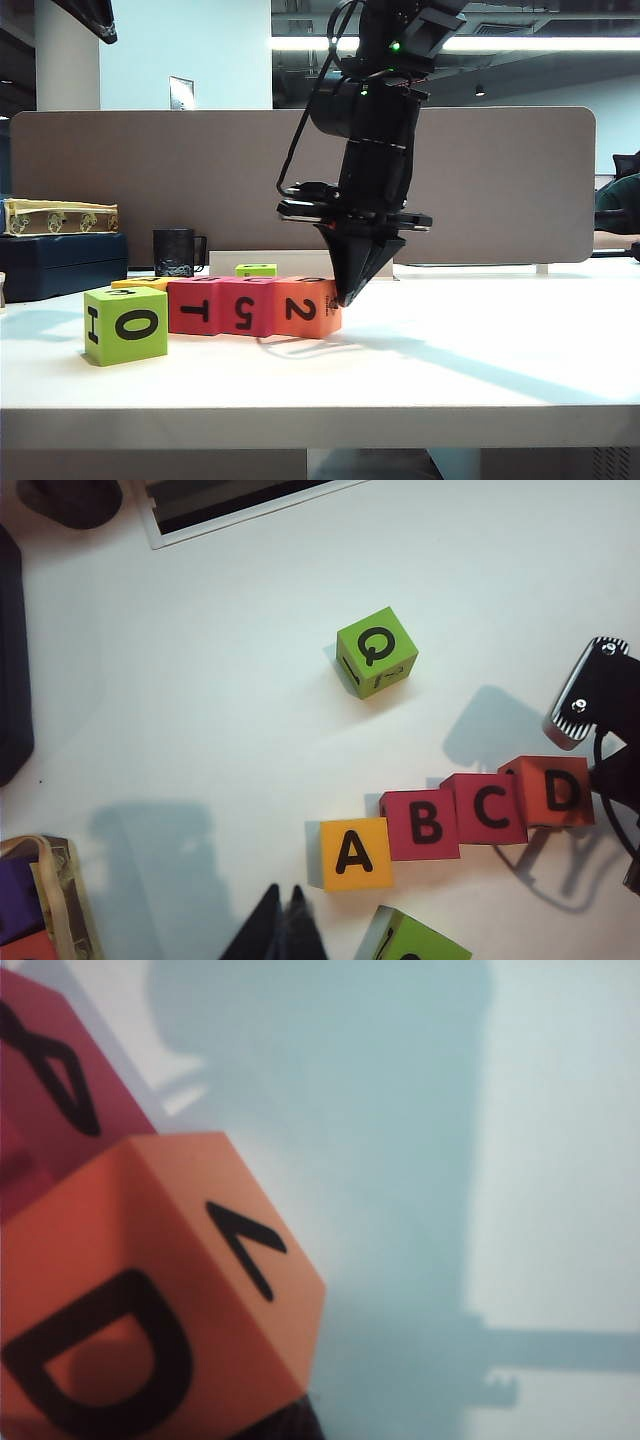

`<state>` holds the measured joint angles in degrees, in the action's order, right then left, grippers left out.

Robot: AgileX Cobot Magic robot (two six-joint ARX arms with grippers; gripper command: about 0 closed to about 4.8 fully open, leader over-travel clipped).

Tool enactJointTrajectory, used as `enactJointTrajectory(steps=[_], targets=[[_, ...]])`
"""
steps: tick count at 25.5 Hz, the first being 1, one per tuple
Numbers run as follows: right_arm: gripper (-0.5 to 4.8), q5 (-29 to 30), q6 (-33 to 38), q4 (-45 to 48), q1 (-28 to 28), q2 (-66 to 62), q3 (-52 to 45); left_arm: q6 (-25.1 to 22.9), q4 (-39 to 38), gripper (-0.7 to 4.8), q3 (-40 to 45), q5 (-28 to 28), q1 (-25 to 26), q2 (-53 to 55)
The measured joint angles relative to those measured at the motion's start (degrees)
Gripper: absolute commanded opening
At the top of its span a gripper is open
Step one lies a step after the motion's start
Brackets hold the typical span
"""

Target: Select the appropriate blocks from the scattered letter blocks on the table and arrange them in a row to spell out "ABCD".

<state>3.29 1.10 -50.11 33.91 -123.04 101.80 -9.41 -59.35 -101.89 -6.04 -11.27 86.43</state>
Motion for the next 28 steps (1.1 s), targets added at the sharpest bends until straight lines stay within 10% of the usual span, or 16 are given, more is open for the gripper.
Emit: enactJointTrajectory(steps=[28], targets=[[-0.02,0.39,0.00,7.76,0.00,-3.08,0.00,0.00,-0.02,-0.06,0.00,0.00,0.00,0.00]])
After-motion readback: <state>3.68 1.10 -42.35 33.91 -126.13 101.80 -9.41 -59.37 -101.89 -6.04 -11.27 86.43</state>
